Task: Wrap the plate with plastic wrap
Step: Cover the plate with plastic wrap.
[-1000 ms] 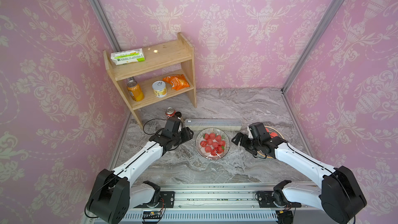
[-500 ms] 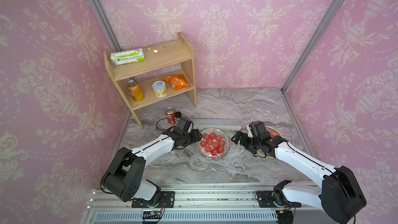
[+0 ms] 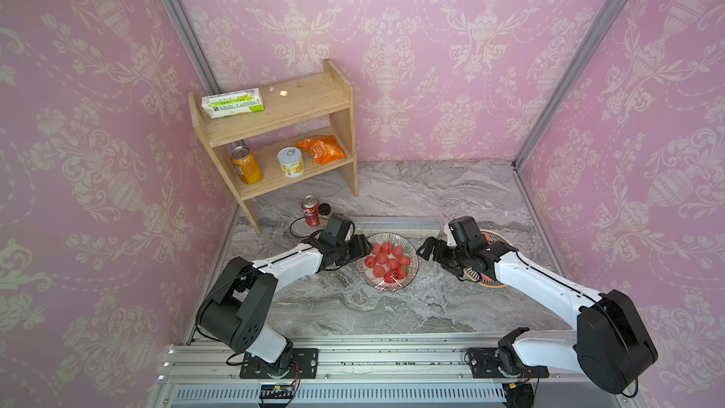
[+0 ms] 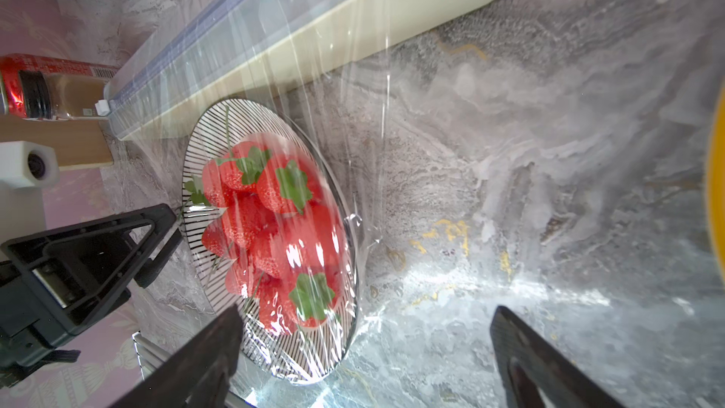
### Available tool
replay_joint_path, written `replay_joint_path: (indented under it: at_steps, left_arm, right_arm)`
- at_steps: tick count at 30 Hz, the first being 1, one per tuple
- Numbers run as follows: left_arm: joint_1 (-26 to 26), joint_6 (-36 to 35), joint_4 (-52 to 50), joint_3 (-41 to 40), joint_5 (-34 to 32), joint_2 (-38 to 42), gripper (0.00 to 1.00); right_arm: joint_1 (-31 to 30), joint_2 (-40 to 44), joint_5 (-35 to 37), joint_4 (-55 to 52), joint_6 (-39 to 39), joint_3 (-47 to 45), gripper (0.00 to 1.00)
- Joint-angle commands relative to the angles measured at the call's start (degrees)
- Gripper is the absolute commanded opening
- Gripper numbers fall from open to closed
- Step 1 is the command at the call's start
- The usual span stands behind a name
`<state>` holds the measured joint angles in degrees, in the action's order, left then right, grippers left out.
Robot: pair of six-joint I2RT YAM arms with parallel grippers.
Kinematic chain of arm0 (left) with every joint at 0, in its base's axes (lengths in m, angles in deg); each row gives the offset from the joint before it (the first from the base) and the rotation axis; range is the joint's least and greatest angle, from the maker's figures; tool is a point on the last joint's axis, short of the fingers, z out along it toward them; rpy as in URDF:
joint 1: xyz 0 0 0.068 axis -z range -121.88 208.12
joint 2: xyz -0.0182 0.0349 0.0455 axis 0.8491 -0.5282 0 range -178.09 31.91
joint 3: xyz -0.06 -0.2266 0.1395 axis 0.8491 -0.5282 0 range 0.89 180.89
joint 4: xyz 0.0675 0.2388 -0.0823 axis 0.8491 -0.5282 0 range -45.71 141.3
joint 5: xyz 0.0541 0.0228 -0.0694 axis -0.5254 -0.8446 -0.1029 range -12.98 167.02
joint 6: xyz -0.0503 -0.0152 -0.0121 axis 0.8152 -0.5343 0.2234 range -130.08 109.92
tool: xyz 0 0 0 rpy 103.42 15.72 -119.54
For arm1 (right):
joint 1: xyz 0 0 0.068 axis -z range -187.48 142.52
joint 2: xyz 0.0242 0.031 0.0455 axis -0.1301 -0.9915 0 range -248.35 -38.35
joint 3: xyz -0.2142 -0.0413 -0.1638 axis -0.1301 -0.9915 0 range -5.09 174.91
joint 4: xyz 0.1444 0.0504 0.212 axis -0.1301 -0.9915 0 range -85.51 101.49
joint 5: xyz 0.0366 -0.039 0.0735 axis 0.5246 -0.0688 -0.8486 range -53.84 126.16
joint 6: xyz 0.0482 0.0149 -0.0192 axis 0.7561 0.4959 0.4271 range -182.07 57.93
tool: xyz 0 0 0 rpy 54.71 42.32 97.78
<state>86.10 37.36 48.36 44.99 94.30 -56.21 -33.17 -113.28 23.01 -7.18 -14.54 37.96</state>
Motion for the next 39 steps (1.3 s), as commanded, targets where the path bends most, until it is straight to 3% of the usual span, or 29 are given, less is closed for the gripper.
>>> replay_joint_path:
  at_steps: [1, 14, 23, 30, 34, 39]
  left_arm:
    - [0.14, 0.72, 0.47, -0.85, 1.21, -1.35, 0.69]
    - [0.23, 2.61, 2.56, -1.73, 3.13, -1.09, 0.7]
    - [0.22, 3.63, 4.14, -4.63, 3.81, -0.5, 0.7]
    - [-1.33, 1.25, 0.68, -4.83, 1.61, 2.28, 0.73]
    - [-2.81, -2.45, -6.61, -3.21, -2.0, 7.56, 0.82]
    - [-8.23, -7.76, -13.9, 0.53, -2.4, 14.86, 0.85]
  right_arm:
    - [-1.64, -2.72, -0.37, 0.93, -1.41, 3.08, 1.0]
    - [-6.78, -14.88, -1.11, 5.25, 0.85, 9.35, 1.0]
    - [-8.83, -18.31, -3.57, 9.5, 3.19, 10.39, 1.0]
    - [-7.28, -14.77, -0.27, 4.11, 1.69, 7.84, 1.0]
    - [-4.92, -8.35, 4.91, -4.0, -0.5, 6.09, 1.0]
    - [-3.07, -0.17, 8.47, -13.37, -7.29, 9.6, 1.0]
